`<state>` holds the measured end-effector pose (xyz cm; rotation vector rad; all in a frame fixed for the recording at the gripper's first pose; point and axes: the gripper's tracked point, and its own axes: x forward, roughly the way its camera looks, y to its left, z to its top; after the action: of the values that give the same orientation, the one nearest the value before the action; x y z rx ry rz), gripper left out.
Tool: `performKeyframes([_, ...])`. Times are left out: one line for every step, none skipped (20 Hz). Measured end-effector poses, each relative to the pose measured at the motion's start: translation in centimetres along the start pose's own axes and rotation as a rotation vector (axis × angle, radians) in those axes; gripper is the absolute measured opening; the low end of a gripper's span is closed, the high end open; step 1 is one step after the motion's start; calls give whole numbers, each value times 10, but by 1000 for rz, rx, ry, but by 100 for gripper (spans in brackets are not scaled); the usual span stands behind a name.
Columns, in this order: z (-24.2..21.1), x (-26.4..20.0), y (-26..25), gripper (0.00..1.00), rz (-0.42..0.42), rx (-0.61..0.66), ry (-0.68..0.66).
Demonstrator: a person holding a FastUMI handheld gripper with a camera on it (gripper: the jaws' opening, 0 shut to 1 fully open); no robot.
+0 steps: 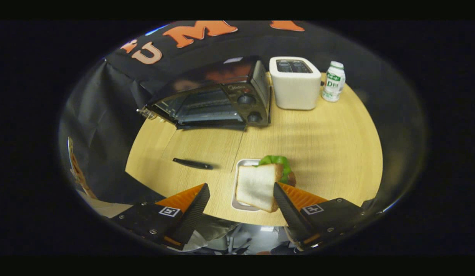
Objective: Open the toaster oven, put the food inside, and close the toaster oven door.
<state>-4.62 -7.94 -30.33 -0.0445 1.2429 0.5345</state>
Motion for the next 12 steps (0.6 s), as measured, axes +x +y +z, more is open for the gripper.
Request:
performKeyframes([-3,-1,-6,99,17,14,30])
performKeyframes([-2,-1,-12,99,29,34,46])
performKeyframes([2,1,-19,99,39,51,46])
performKeyframes([5,1,-27,99,42,58,47])
performKeyframes([5,2,-35,99,39,65,56])
performKeyframes([7,3,-43,99,35,77,63])
performKeyframes([10,2,-49,99,38,95,57])
performKeyframes([15,1,-52,99,43,115,46])
performKeyframes([19,-2,-53,99,53,132,29])
performKeyframes([22,-5,-53,99,61,128,18])
performKeyframes([25,-8,-54,99,65,113,15])
performKeyframes([24,-11,-55,99,64,99,14])
